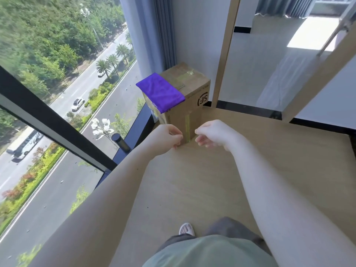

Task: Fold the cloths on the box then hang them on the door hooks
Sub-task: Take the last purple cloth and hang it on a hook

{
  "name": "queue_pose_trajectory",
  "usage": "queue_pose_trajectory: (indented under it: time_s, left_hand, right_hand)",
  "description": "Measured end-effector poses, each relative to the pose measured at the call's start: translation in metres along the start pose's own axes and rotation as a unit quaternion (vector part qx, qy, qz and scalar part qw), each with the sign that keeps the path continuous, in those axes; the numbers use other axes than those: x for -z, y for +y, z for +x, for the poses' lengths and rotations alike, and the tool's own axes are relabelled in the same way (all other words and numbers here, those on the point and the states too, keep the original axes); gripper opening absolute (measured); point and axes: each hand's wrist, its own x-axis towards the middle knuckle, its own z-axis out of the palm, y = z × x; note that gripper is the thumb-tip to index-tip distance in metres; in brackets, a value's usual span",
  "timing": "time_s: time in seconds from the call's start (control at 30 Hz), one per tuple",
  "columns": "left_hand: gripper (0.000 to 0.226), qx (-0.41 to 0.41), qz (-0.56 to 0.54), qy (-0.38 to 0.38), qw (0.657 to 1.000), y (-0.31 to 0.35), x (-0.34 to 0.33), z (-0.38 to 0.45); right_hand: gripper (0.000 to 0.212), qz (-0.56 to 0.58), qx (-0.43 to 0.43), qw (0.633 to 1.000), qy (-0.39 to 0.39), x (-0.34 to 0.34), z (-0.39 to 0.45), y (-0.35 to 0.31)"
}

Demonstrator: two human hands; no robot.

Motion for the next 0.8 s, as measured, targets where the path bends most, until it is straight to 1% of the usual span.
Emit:
queue_pose_trajectory:
  time_s: [0.2,0.43,0.63,0.8]
  left_hand:
    - [0.014,0.001,0.008,-0.001,1.000,-0.009,0.024,0.037]
    - [0.012,0.020,0.000,0.012,1.000,-0.016,0.048,0.085]
    - [0.011,0.048,-0.001,0.033,0.998,-0.007,0.071,0.153]
    - [0.017,0.084,0.039,0.033,0.995,0.015,0.087,0.220]
  right_hand:
    - [0.019,-0.009,0.010,1.000,0.000,0.000,0.038,-0.027]
    - [0.017,-0.015,0.008,1.000,-0.024,0.001,0.095,-0.057]
    - [0.016,-0.015,0.015,0.998,-0.059,0.017,0.170,-0.095]
    - [0.013,-0.012,0.009,0.997,-0.077,0.048,0.236,-0.117]
